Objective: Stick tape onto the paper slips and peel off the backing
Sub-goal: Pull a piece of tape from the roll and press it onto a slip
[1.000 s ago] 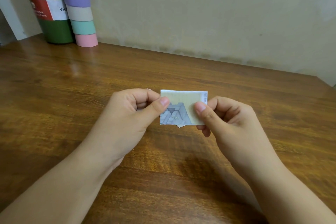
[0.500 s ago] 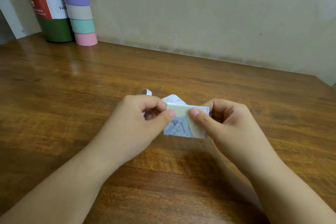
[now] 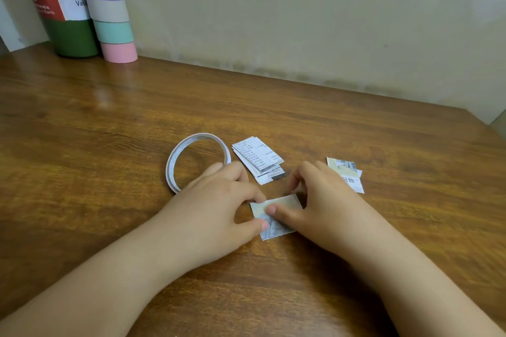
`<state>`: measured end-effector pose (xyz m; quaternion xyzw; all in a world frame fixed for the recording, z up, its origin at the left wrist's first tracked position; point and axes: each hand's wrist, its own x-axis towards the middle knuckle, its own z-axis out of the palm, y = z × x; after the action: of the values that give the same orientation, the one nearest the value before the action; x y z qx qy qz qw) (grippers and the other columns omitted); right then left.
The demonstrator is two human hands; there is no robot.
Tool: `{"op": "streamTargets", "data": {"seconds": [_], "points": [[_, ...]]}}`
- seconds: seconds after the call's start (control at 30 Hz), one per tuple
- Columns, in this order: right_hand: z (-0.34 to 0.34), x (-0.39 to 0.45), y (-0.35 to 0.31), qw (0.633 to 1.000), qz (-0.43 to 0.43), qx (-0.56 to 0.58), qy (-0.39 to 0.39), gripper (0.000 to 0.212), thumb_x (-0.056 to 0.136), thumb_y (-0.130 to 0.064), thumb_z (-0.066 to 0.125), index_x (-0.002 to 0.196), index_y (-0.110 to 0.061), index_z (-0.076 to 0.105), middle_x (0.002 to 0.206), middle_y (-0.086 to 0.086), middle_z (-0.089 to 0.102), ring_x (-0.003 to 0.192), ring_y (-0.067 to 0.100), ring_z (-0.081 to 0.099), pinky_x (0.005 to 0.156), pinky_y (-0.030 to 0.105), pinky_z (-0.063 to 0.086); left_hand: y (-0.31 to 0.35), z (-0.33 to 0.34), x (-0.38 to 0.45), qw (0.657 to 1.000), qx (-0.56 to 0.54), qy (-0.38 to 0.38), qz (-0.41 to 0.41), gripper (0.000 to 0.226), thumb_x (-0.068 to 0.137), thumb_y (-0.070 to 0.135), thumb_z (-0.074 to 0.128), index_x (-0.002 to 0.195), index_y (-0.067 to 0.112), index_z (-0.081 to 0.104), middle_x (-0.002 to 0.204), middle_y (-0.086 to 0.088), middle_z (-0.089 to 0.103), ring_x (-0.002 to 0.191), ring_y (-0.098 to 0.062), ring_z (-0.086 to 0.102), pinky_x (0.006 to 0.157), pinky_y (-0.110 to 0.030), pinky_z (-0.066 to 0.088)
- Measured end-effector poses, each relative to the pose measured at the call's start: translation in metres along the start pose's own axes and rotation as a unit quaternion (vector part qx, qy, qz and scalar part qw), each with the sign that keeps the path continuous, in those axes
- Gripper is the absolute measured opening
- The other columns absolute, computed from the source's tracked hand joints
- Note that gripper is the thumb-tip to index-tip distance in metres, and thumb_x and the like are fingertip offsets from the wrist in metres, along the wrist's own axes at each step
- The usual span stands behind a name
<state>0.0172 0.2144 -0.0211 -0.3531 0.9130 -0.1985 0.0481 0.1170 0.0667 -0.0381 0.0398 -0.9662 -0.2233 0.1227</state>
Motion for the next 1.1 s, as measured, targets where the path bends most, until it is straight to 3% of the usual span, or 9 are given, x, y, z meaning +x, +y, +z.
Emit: {"op": "streamTargets", "data": {"seconds": [0.1, 0.23, 0.47, 0.63, 0.97, 1.1], "points": [[0.008, -0.001, -0.005, 0.999, -0.02, -0.004, -0.028, 0.039, 0.073, -0.06, 0.063, 0.084, -0.03, 0.04, 0.095, -0.012, 0.041, 0.096, 0.01, 0.04, 0.084, 0.026, 0.038, 0.0, 0.001, 0.0, 1.0, -0.01, -0.001, -0.005, 0.04, 0.075, 0.057, 0.059, 0.112, 0.041, 0.064, 0.092, 0.019, 0.042, 0.096, 0.001, 0.036, 0.087, -0.022, 0.037], [0.005, 0.003, -0.001, 1.0, 0.005, -0.016, -0.022, 0.038, 0.076, -0.059, 0.061, 0.088, -0.029, 0.042, 0.099, -0.012, 0.043, 0.1, 0.011, 0.039, 0.091, 0.03, 0.037, -0.001, 0.0, 0.002, 1.0, -0.002, -0.008, -0.008, 0.041, 0.075, 0.057, 0.06, 0.112, 0.042, 0.064, 0.092, 0.018, 0.043, 0.094, 0.001, 0.037, 0.088, -0.025, 0.039], [-0.003, 0.006, 0.01, 0.999, 0.029, -0.044, 0.011, 0.036, 0.078, -0.056, 0.064, 0.087, -0.028, 0.041, 0.097, -0.011, 0.043, 0.096, 0.011, 0.039, 0.08, 0.027, 0.03, -0.001, 0.001, 0.001, 1.0, 0.013, -0.014, -0.01, 0.044, 0.076, 0.059, 0.058, 0.118, 0.042, 0.06, 0.093, 0.019, 0.042, 0.093, 0.003, 0.034, 0.086, -0.024, 0.039], [0.007, 0.0, -0.003, 0.999, -0.021, -0.028, -0.033, 0.041, 0.073, -0.062, 0.06, 0.087, -0.029, 0.041, 0.098, -0.012, 0.042, 0.099, 0.011, 0.038, 0.09, 0.03, 0.033, -0.001, 0.001, 0.001, 1.0, 0.01, -0.016, -0.011, 0.046, 0.076, 0.06, 0.054, 0.118, 0.043, 0.06, 0.093, 0.019, 0.042, 0.094, 0.004, 0.034, 0.086, -0.022, 0.038], [-0.003, 0.011, 0.015, 0.998, 0.052, -0.045, 0.006, 0.036, 0.078, -0.057, 0.063, 0.082, -0.03, 0.041, 0.095, -0.012, 0.044, 0.098, 0.013, 0.043, 0.082, 0.03, 0.027, -0.002, 0.001, 0.001, 1.0, 0.013, -0.013, -0.008, 0.044, 0.078, 0.058, 0.059, 0.119, 0.042, 0.06, 0.095, 0.017, 0.043, 0.095, 0.002, 0.035, 0.087, -0.024, 0.038], [-0.001, 0.005, 0.009, 0.999, 0.008, -0.037, 0.0, 0.039, 0.074, -0.058, 0.065, 0.081, -0.03, 0.039, 0.088, -0.017, 0.038, 0.094, 0.011, 0.038, 0.08, 0.029, 0.028, -0.002, 0.002, 0.001, 1.0, 0.019, -0.012, -0.005, 0.045, 0.077, 0.06, 0.057, 0.119, 0.043, 0.059, 0.095, 0.018, 0.042, 0.095, 0.003, 0.035, 0.088, -0.023, 0.038]]}}
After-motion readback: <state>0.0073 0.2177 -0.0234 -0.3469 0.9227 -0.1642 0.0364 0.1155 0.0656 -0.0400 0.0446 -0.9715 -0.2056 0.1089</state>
